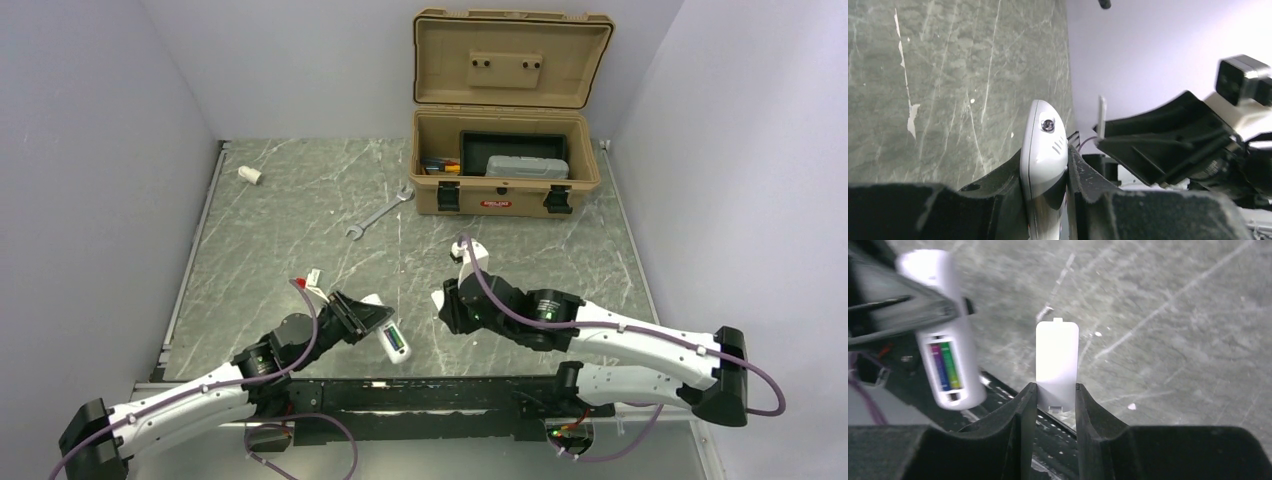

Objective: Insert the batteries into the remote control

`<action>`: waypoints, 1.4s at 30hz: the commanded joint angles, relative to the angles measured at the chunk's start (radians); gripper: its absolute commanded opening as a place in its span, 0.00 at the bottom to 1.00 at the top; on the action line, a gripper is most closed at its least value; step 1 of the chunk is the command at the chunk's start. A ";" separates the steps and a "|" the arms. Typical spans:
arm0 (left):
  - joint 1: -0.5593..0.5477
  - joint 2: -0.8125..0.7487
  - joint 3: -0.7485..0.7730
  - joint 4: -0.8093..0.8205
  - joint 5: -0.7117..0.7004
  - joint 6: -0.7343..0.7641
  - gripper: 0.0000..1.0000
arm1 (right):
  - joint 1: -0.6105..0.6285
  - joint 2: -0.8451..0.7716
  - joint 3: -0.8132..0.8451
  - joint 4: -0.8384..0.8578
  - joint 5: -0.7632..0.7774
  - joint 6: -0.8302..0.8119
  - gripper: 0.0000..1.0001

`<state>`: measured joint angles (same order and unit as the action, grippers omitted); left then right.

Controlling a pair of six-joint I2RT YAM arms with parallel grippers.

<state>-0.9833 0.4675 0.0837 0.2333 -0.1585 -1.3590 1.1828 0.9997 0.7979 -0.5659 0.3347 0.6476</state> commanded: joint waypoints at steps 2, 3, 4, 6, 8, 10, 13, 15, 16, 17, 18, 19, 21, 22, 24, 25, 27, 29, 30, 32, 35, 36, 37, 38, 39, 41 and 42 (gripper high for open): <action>-0.003 0.041 -0.030 0.226 -0.130 -0.082 0.00 | 0.006 0.011 0.160 -0.105 -0.094 -0.097 0.22; -0.003 0.051 -0.034 0.247 -0.140 -0.084 0.00 | 0.006 0.026 0.183 -0.117 -0.109 -0.103 0.22; -0.003 0.064 -0.034 0.259 -0.146 -0.088 0.00 | 0.007 0.040 0.204 -0.126 -0.123 -0.107 0.22; -0.003 0.089 -0.018 0.261 -0.159 -0.091 0.00 | 0.008 0.068 0.240 -0.138 -0.153 -0.115 0.22; -0.004 0.112 0.011 0.242 -0.169 -0.089 0.00 | 0.010 0.096 0.278 -0.147 -0.168 -0.123 0.22; -0.003 0.132 0.028 0.236 -0.179 -0.083 0.00 | 0.015 0.121 0.306 -0.154 -0.176 -0.135 0.22; -0.004 0.151 0.031 0.242 -0.192 -0.096 0.00 | 0.015 0.159 0.349 -0.172 -0.193 -0.146 0.22; -0.004 0.159 0.032 0.227 -0.199 -0.113 0.00 | 0.017 0.184 0.378 -0.186 -0.208 -0.149 0.22; -0.003 0.163 0.028 0.228 -0.199 -0.118 0.00 | 0.016 0.196 0.387 -0.192 -0.214 -0.151 0.22; -0.003 0.167 0.024 0.238 -0.199 -0.124 0.00 | 0.016 0.207 0.395 -0.196 -0.221 -0.149 0.22; -0.003 0.172 0.019 0.246 -0.200 -0.127 0.00 | 0.018 0.216 0.400 -0.198 -0.229 -0.148 0.22; -0.004 0.174 0.015 0.255 -0.198 -0.126 0.00 | 0.016 0.227 0.405 -0.202 -0.236 -0.148 0.22; -0.003 0.180 0.013 0.267 -0.196 -0.121 0.00 | 0.016 0.244 0.411 -0.207 -0.250 -0.142 0.22; -0.003 0.183 0.014 0.271 -0.195 -0.118 0.00 | 0.016 0.253 0.413 -0.205 -0.256 -0.139 0.22; -0.004 0.189 0.019 0.270 -0.192 -0.111 0.00 | 0.016 0.277 0.422 -0.207 -0.269 -0.132 0.22; -0.003 0.195 0.022 0.270 -0.190 -0.109 0.00 | 0.017 0.296 0.425 -0.208 -0.280 -0.131 0.22; -0.003 0.202 0.026 0.272 -0.183 -0.093 0.00 | 0.018 0.320 0.430 -0.209 -0.292 -0.127 0.22; -0.004 0.208 0.030 0.279 -0.179 -0.077 0.00 | 0.022 0.341 0.434 -0.206 -0.297 -0.125 0.22; -0.003 0.210 0.034 0.273 -0.177 -0.075 0.00 | 0.025 0.349 0.435 -0.205 -0.293 -0.123 0.22; -0.003 0.211 0.035 0.275 -0.175 -0.075 0.00 | 0.029 0.365 0.440 -0.203 -0.285 -0.120 0.22; -0.004 0.213 0.027 0.290 -0.174 -0.080 0.00 | 0.034 0.389 0.454 -0.206 -0.269 -0.118 0.22; -0.003 0.214 0.027 0.290 -0.174 -0.080 0.00 | 0.035 0.397 0.461 -0.208 -0.264 -0.118 0.22; -0.004 0.215 0.027 0.288 -0.173 -0.080 0.00 | 0.037 0.406 0.467 -0.211 -0.257 -0.119 0.22; -0.004 0.215 0.026 0.288 -0.172 -0.081 0.00 | 0.038 0.414 0.474 -0.213 -0.251 -0.118 0.22; -0.003 0.216 0.027 0.290 -0.171 -0.081 0.00 | 0.038 0.420 0.478 -0.215 -0.247 -0.119 0.22; -0.004 0.217 0.029 0.290 -0.169 -0.077 0.00 | 0.039 0.432 0.482 -0.216 -0.239 -0.117 0.22; -0.004 0.218 0.031 0.287 -0.169 -0.076 0.00 | 0.040 0.437 0.484 -0.218 -0.235 -0.116 0.22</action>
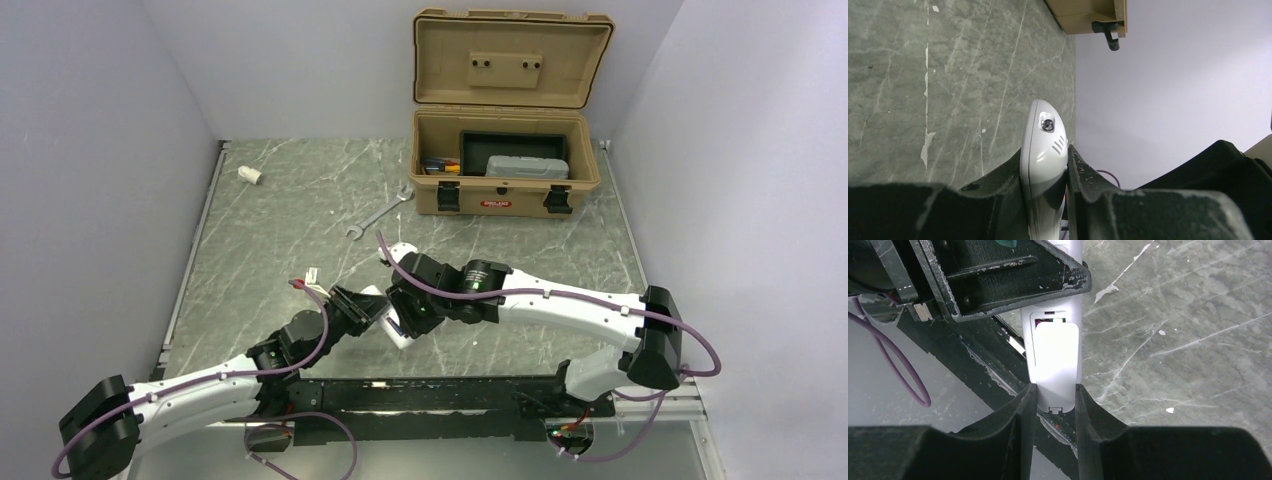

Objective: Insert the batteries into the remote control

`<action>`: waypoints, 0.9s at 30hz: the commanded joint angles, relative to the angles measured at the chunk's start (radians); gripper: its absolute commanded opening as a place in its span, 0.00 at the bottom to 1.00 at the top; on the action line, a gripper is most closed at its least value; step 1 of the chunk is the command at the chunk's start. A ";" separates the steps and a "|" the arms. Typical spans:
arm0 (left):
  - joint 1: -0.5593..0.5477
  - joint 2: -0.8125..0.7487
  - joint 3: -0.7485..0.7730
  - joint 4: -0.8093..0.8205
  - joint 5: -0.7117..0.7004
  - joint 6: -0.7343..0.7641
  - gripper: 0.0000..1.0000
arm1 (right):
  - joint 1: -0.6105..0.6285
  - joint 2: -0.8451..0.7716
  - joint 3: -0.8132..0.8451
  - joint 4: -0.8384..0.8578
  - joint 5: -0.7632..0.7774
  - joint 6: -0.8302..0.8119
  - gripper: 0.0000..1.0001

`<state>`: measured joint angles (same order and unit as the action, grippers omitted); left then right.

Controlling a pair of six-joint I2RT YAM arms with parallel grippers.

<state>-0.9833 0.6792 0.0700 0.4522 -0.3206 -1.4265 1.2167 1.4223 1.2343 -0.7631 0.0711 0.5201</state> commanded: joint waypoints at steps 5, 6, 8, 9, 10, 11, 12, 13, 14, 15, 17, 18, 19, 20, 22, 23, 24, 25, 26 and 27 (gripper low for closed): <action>-0.003 0.003 0.045 0.049 -0.010 -0.016 0.00 | 0.006 0.029 0.052 -0.022 0.027 0.017 0.22; -0.003 0.002 0.043 0.051 -0.012 -0.019 0.00 | 0.007 0.030 0.050 -0.022 0.026 0.019 0.22; -0.003 -0.002 0.039 0.053 -0.017 -0.020 0.00 | 0.008 0.030 0.046 -0.023 0.025 0.021 0.22; -0.003 -0.004 0.040 0.048 -0.018 -0.020 0.00 | 0.007 0.031 0.044 -0.021 0.025 0.021 0.22; -0.003 -0.005 0.040 0.045 -0.018 -0.020 0.00 | 0.009 0.032 0.044 -0.020 0.025 0.023 0.22; -0.004 -0.006 0.040 0.046 -0.019 -0.019 0.00 | 0.008 0.034 0.044 -0.019 0.024 0.023 0.22; -0.004 -0.004 0.039 0.049 -0.019 -0.017 0.00 | 0.009 0.036 0.044 -0.018 0.022 0.024 0.22; -0.004 -0.003 0.039 0.051 -0.018 -0.015 0.00 | 0.009 0.040 0.045 -0.016 0.022 0.024 0.22; -0.003 -0.004 0.041 0.046 -0.018 -0.013 0.00 | 0.008 0.043 0.048 -0.018 0.024 0.026 0.22; -0.004 -0.004 0.044 0.039 -0.019 -0.012 0.00 | 0.009 0.046 0.051 -0.021 0.026 0.025 0.22; -0.003 -0.004 0.043 0.039 -0.020 -0.011 0.00 | 0.008 0.051 0.056 -0.029 0.026 0.026 0.22; -0.004 -0.002 0.041 0.044 -0.021 -0.010 0.00 | 0.009 0.052 0.056 -0.029 0.026 0.026 0.22; -0.003 -0.001 0.039 0.050 -0.020 -0.009 0.00 | 0.011 0.054 0.056 -0.030 0.023 0.025 0.22; -0.004 0.000 0.038 0.053 -0.019 -0.009 0.00 | 0.011 0.055 0.056 -0.033 0.021 0.026 0.22; -0.004 0.003 0.040 0.057 -0.017 -0.002 0.00 | 0.011 0.055 0.054 -0.034 0.016 0.026 0.22; -0.004 0.007 0.043 0.056 -0.015 0.002 0.00 | 0.010 0.055 0.054 -0.033 0.016 0.027 0.22; -0.003 0.009 0.045 0.055 -0.014 0.006 0.00 | 0.009 0.055 0.054 -0.033 0.015 0.028 0.22; -0.004 0.013 0.047 0.057 -0.011 0.010 0.00 | 0.010 0.055 0.054 -0.033 0.015 0.029 0.22; -0.004 0.015 0.048 0.060 -0.010 0.012 0.00 | 0.010 0.055 0.055 -0.032 0.016 0.029 0.22; -0.004 0.019 0.048 0.065 -0.008 0.012 0.00 | 0.009 0.057 0.057 -0.034 0.018 0.030 0.22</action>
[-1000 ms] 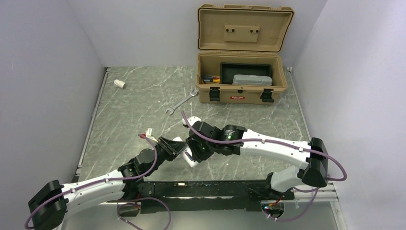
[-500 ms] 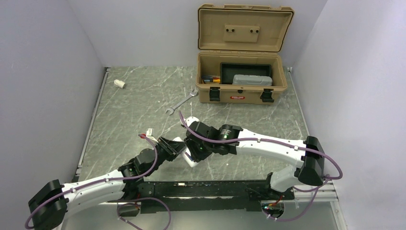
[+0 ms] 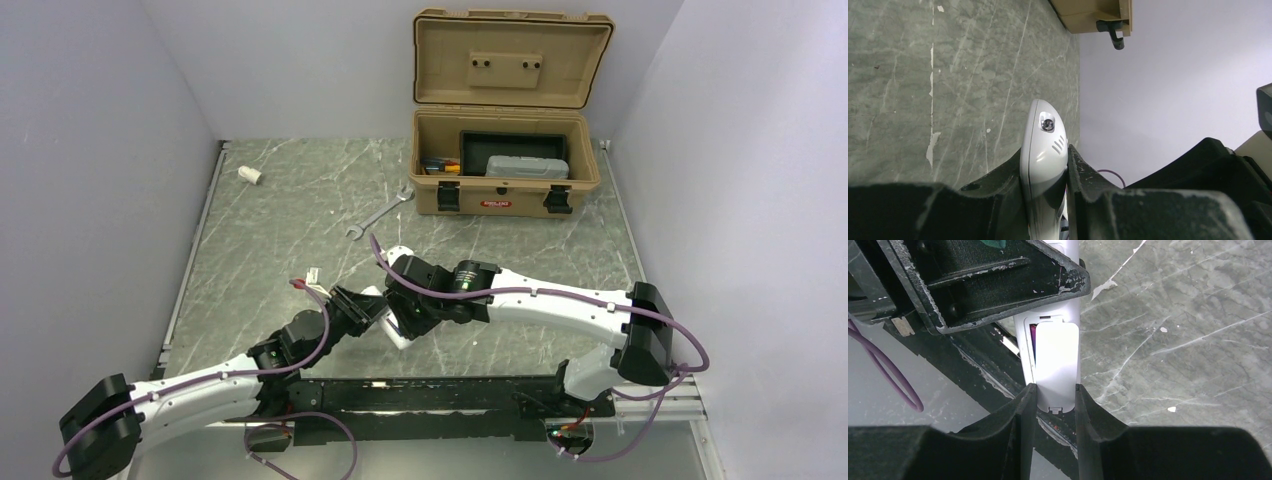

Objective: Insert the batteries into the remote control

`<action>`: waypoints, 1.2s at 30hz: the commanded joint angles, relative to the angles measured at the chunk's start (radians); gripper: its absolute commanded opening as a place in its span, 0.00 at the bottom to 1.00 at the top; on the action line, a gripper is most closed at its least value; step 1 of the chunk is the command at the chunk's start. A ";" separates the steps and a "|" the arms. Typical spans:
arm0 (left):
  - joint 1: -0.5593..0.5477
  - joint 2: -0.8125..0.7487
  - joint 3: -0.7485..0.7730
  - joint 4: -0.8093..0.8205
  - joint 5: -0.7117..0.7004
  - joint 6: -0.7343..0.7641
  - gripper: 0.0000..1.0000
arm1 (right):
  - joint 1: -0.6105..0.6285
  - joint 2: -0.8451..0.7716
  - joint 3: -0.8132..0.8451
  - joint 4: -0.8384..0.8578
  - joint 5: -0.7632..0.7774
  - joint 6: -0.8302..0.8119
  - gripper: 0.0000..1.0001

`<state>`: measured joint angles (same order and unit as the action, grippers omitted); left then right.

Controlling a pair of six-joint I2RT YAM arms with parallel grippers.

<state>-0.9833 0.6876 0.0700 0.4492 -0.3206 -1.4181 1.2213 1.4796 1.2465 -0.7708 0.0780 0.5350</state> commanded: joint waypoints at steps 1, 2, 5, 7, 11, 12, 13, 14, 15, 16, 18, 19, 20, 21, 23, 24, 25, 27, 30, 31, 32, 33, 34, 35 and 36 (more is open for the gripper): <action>-0.004 0.014 0.048 0.074 -0.007 0.005 0.00 | 0.004 0.001 0.046 -0.027 0.012 0.016 0.22; -0.003 0.017 0.047 0.079 -0.004 0.008 0.00 | 0.006 0.002 0.048 -0.028 0.014 0.015 0.22; -0.004 0.026 0.048 0.095 0.001 0.019 0.00 | 0.005 0.006 0.051 -0.026 0.012 0.014 0.22; -0.003 0.031 0.048 0.103 0.006 0.024 0.00 | 0.006 0.010 0.057 -0.027 0.012 0.013 0.22; -0.004 0.036 0.050 0.105 0.012 0.032 0.00 | 0.005 0.022 0.066 -0.031 0.008 0.008 0.22; -0.003 0.036 0.051 0.106 0.013 0.036 0.00 | 0.004 0.024 0.067 -0.031 0.007 0.007 0.22; -0.004 0.035 0.053 0.105 0.013 0.039 0.00 | 0.004 0.025 0.065 -0.030 0.006 0.008 0.22; -0.003 0.033 0.054 0.102 0.015 0.043 0.00 | 0.004 0.029 0.065 -0.030 0.005 0.008 0.23; -0.004 0.031 0.054 0.100 0.015 0.046 0.00 | 0.004 0.031 0.065 -0.030 0.003 0.008 0.23; -0.004 0.030 0.054 0.098 0.015 0.049 0.00 | 0.004 0.034 0.065 -0.031 0.002 0.009 0.23; -0.003 0.026 0.054 0.096 0.015 0.055 0.00 | 0.003 0.038 0.067 -0.031 0.000 0.010 0.23; -0.004 0.024 0.053 0.098 0.017 0.058 0.00 | 0.004 0.039 0.067 -0.031 -0.001 0.009 0.23; -0.003 0.023 0.053 0.098 0.017 0.062 0.00 | 0.003 0.040 0.068 -0.030 0.000 0.009 0.23; -0.003 0.023 0.054 0.100 0.018 0.065 0.00 | 0.003 0.042 0.069 -0.031 0.000 0.009 0.24; -0.003 0.023 0.054 0.101 0.019 0.072 0.00 | 0.004 0.046 0.072 -0.031 0.000 0.008 0.24; -0.003 0.025 0.056 0.105 0.022 0.075 0.00 | 0.004 0.048 0.073 -0.031 0.001 0.008 0.24; -0.003 0.028 0.055 0.109 0.025 0.077 0.00 | 0.004 0.050 0.075 -0.030 0.002 0.008 0.25; -0.003 0.036 0.057 0.121 0.032 0.082 0.00 | 0.005 0.051 0.078 -0.028 0.000 0.008 0.25; -0.004 0.054 0.059 0.141 0.043 0.089 0.00 | 0.003 0.055 0.084 -0.023 -0.005 0.004 0.25; -0.003 0.063 0.061 0.151 0.047 0.091 0.00 | 0.004 0.058 0.087 -0.023 -0.006 0.003 0.26; -0.003 0.069 0.062 0.161 0.052 0.094 0.00 | 0.003 0.060 0.090 -0.024 -0.007 0.002 0.26; -0.003 0.075 0.062 0.169 0.055 0.097 0.00 | 0.002 0.063 0.093 -0.026 -0.007 0.001 0.27; -0.003 0.081 0.062 0.177 0.059 0.099 0.00 | 0.003 0.065 0.095 -0.024 -0.009 0.000 0.27; -0.004 0.086 0.062 0.185 0.063 0.101 0.00 | 0.002 0.066 0.096 -0.023 -0.010 0.000 0.28; -0.004 0.091 0.063 0.191 0.066 0.101 0.00 | 0.001 0.068 0.096 -0.021 -0.010 -0.001 0.28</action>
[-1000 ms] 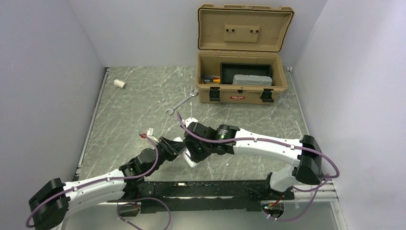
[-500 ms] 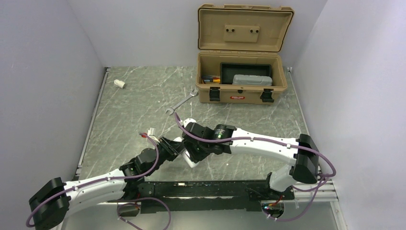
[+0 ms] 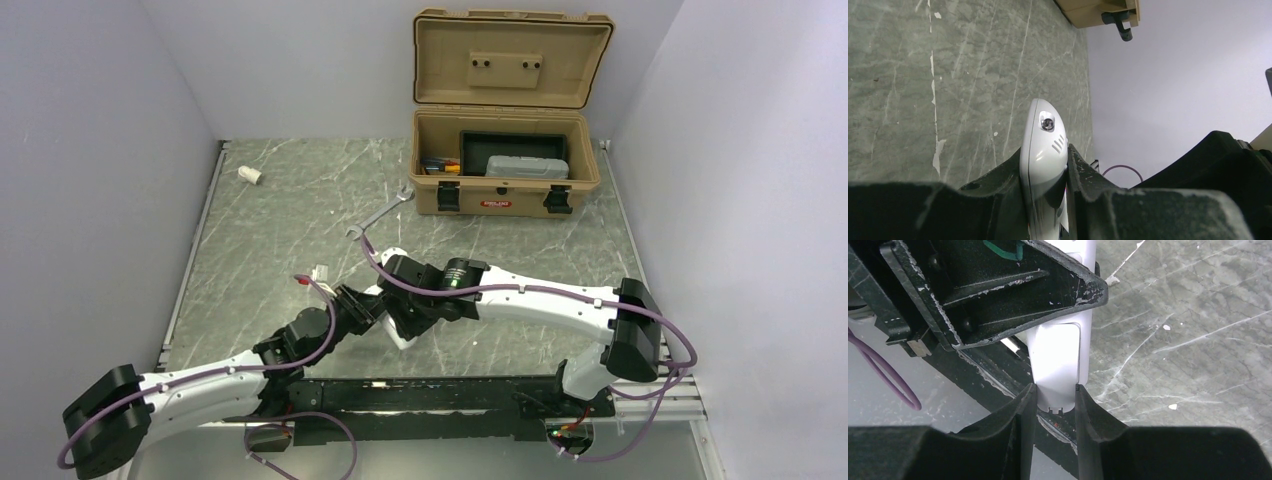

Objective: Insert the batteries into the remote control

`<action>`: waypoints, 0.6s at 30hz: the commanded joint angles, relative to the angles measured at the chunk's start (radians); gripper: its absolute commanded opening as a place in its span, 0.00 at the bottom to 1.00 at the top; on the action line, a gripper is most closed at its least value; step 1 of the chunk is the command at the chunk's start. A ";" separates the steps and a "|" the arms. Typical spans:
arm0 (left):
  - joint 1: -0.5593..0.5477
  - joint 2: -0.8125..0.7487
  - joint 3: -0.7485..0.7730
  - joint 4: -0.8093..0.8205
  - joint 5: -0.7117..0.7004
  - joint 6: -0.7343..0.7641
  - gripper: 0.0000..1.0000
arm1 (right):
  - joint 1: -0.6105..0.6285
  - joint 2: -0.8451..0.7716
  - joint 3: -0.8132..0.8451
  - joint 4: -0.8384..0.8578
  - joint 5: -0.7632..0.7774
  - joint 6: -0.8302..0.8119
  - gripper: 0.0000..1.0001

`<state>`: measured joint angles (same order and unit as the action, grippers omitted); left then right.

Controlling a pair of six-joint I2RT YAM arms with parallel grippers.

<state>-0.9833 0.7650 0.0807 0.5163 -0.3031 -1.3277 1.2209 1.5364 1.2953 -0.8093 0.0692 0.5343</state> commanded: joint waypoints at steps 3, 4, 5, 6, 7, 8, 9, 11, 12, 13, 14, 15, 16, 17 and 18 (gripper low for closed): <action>-0.004 0.022 0.051 0.139 0.054 0.012 0.00 | 0.000 0.015 0.048 0.019 -0.003 -0.002 0.30; -0.003 0.023 0.049 0.143 0.057 0.013 0.00 | 0.000 0.018 0.048 0.019 -0.001 -0.003 0.31; -0.003 0.023 0.049 0.146 0.058 0.013 0.00 | -0.001 0.019 0.050 0.018 0.000 -0.003 0.32; -0.003 0.021 0.050 0.148 0.059 0.014 0.00 | -0.001 0.020 0.050 0.018 0.001 -0.005 0.33; -0.003 0.018 0.049 0.148 0.059 0.014 0.00 | -0.003 0.023 0.050 0.018 0.002 -0.006 0.33; -0.003 0.015 0.050 0.145 0.058 0.015 0.00 | -0.004 0.024 0.049 0.018 0.002 -0.007 0.34; -0.003 0.011 0.050 0.142 0.058 0.015 0.00 | -0.004 0.024 0.048 0.021 0.003 -0.008 0.35; -0.003 0.000 0.049 0.136 0.055 0.013 0.00 | -0.007 0.025 0.047 0.023 0.000 -0.011 0.37; -0.003 -0.003 0.047 0.134 0.052 0.013 0.00 | -0.007 0.027 0.048 0.025 -0.001 -0.012 0.37; -0.003 -0.007 0.044 0.135 0.052 0.012 0.00 | -0.009 0.028 0.048 0.025 -0.002 -0.014 0.38; -0.004 -0.009 0.042 0.137 0.052 0.010 0.00 | -0.009 0.031 0.048 0.027 -0.003 -0.016 0.38; -0.003 -0.011 0.041 0.138 0.052 0.010 0.00 | -0.009 0.032 0.050 0.026 -0.003 -0.019 0.39; -0.004 -0.013 0.038 0.140 0.052 0.008 0.00 | -0.009 0.035 0.050 0.024 -0.002 -0.021 0.39; -0.004 -0.015 0.036 0.143 0.051 0.008 0.00 | -0.008 0.039 0.051 0.020 -0.001 -0.021 0.39; -0.004 -0.015 0.035 0.147 0.051 0.007 0.00 | -0.009 0.040 0.051 0.017 0.001 -0.022 0.39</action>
<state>-0.9833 0.7731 0.0830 0.5636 -0.2775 -1.3182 1.2171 1.5635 1.3041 -0.8143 0.0669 0.5247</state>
